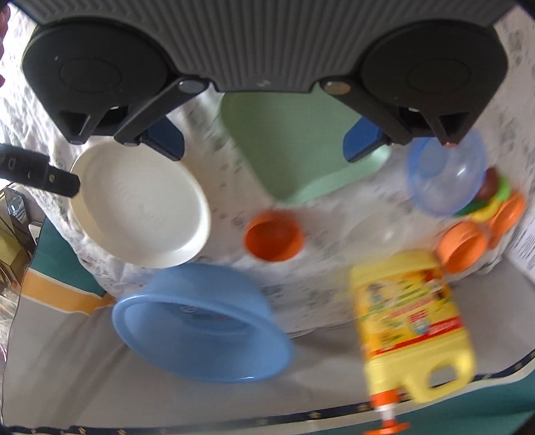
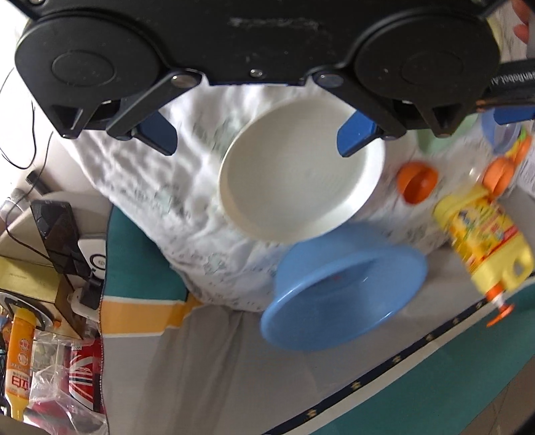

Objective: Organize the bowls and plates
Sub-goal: 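Reach the right tool to the white round plate and grasp its rim, then lift the white plate with the right tool, set it below the left tool, open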

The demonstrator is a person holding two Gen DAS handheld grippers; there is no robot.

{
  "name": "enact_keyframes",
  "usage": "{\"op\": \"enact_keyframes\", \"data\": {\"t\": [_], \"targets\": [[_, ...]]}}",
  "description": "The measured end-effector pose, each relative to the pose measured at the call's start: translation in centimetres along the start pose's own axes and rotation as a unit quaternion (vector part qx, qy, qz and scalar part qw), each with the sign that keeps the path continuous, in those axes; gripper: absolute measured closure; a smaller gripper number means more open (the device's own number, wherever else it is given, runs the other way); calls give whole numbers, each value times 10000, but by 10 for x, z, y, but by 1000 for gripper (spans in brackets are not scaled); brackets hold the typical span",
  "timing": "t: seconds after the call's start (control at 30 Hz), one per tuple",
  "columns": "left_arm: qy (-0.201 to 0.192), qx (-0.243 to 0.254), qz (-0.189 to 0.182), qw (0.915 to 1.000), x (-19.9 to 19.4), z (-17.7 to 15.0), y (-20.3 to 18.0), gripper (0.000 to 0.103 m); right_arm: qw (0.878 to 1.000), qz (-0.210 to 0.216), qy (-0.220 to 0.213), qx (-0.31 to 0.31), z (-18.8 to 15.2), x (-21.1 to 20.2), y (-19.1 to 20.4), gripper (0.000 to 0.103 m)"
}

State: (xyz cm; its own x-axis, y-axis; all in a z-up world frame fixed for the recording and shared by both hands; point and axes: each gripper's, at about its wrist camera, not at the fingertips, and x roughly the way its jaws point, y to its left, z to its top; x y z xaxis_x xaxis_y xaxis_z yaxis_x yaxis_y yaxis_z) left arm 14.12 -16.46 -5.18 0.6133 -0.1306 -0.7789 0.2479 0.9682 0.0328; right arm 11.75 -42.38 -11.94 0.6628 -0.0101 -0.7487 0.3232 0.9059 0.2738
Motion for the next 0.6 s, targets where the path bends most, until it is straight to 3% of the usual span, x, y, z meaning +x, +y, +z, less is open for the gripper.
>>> {"op": "enact_keyframes", "data": {"t": [0.13,0.3,0.33,0.4,0.5,0.6], "targets": [[86,127,7,9999,27,17,-23,0,10000,-49,-35,-69,16,31,-13,9],[195,272,-8,9994,53,27,-41,1,9998,23,19,-194,25,61,-19,34],[214,283,-25,9994,57,27,-43,4,9998,54,44,-205,26,67,-20,39],[283,316,-66,9991,65,29,-47,9,9996,40,105,-264,27,78,-21,57],[384,329,-144,9986,77,29,-51,22,9992,96,215,-327,24,91,-20,79],[497,351,-241,9979,86,26,-53,30,9990,154,208,-372,22,97,-19,80]]}}
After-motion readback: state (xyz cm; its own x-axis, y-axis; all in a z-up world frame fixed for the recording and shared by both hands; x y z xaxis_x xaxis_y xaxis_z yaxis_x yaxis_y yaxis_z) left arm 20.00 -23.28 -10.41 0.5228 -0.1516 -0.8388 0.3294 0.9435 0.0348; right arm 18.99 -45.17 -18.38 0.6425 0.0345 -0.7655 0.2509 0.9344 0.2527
